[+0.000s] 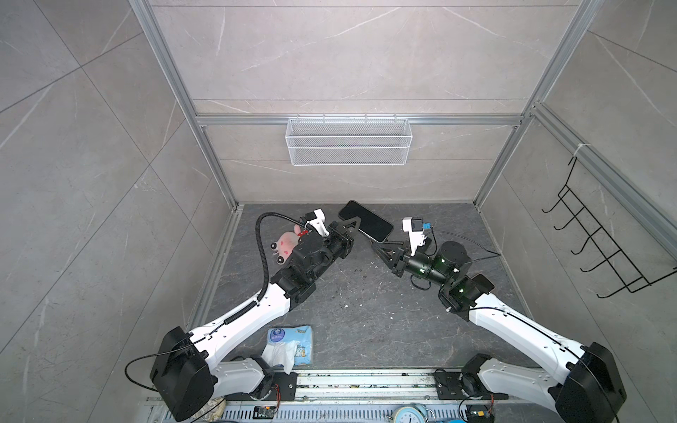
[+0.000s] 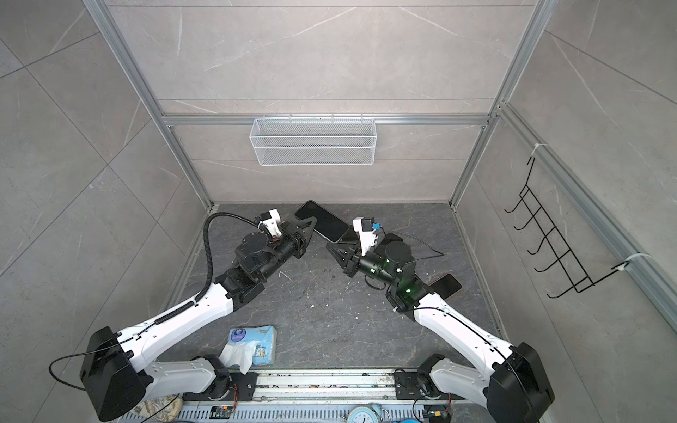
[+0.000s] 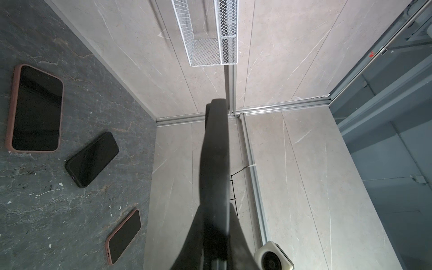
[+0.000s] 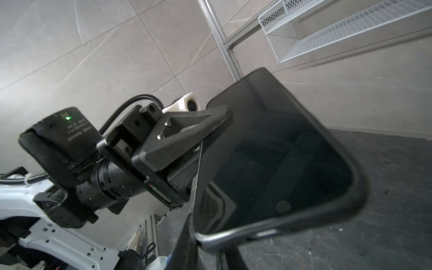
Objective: Take the phone out of the phone case
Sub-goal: Remove the phone case from the phone.
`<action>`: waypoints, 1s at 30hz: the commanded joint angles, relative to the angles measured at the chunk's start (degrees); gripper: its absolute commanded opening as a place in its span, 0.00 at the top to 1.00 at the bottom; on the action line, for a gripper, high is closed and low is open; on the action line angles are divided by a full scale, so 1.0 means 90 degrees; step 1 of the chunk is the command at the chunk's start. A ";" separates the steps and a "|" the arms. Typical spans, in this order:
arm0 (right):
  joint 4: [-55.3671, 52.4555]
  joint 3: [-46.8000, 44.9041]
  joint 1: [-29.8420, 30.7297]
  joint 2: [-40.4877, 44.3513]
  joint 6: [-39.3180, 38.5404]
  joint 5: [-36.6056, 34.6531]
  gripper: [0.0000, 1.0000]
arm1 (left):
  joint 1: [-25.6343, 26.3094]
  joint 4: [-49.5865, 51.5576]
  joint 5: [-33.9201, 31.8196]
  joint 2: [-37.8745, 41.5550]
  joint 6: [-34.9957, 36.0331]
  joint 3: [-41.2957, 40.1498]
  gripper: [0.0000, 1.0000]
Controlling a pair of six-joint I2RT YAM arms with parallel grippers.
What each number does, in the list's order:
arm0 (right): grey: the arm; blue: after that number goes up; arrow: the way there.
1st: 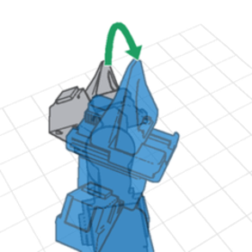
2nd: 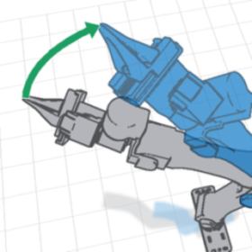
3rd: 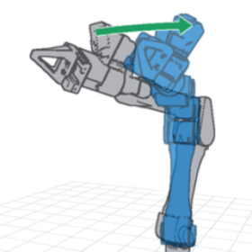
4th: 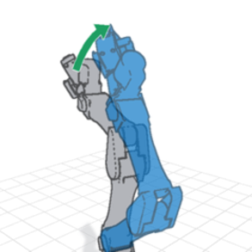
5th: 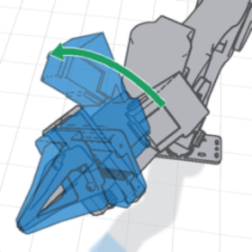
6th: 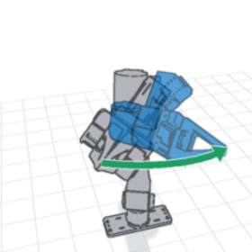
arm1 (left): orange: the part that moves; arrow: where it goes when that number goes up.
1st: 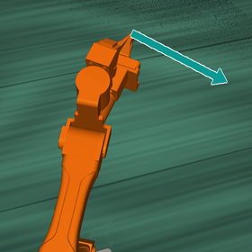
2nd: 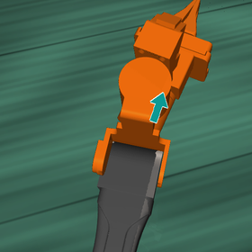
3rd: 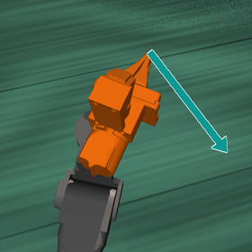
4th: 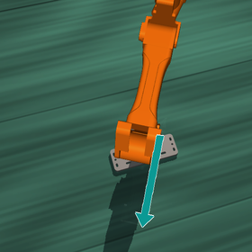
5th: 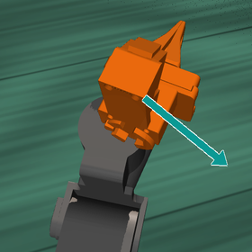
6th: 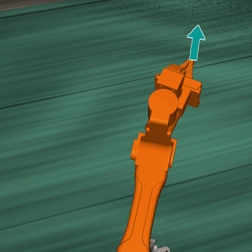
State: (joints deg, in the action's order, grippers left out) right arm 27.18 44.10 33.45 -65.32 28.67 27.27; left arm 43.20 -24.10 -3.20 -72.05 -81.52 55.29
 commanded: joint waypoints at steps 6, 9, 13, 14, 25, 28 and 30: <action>-0.0413 -0.0036 -0.0491 0.0110 -0.0851 -0.0940 1.00 | -0.0157 0.0078 0.0886 -0.0084 0.0133 0.0549 1.00; -0.0410 -0.0098 -0.0542 0.0133 -0.0907 -0.0983 1.00 | -0.0271 0.0027 0.1189 -0.0114 0.0103 0.0622 1.00; -0.0448 -0.0290 -0.0649 0.0178 -0.0910 -0.1088 0.94 | -0.0462 0.0084 0.1629 -0.0097 0.0168 0.0771 1.00; -0.0423 -0.0372 -0.0669 0.0217 -0.0907 -0.1026 0.88 | -0.0555 0.0148 0.1738 -0.0063 0.0203 0.0781 1.00; -0.1959 -0.0565 -0.0758 0.0864 -0.1792 -0.0144 0.51 | -0.2254 0.0681 0.4268 0.0139 0.0590 0.1141 1.00; -0.2473 -0.0271 -0.0770 0.0927 -0.1967 0.0229 0.40 | -0.2490 0.1186 0.5351 -0.0184 0.1478 0.1793 1.00; -0.3014 0.0137 -0.0777 0.0840 -0.2188 0.0493 0.38 | -0.2490 0.1782 0.6173 -0.0420 0.2550 0.2335 1.00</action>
State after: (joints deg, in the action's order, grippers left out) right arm 7.40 40.21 26.68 -58.17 13.04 27.27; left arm 20.43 -9.08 36.38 -75.07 -71.59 68.86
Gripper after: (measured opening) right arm 0.617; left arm 0.119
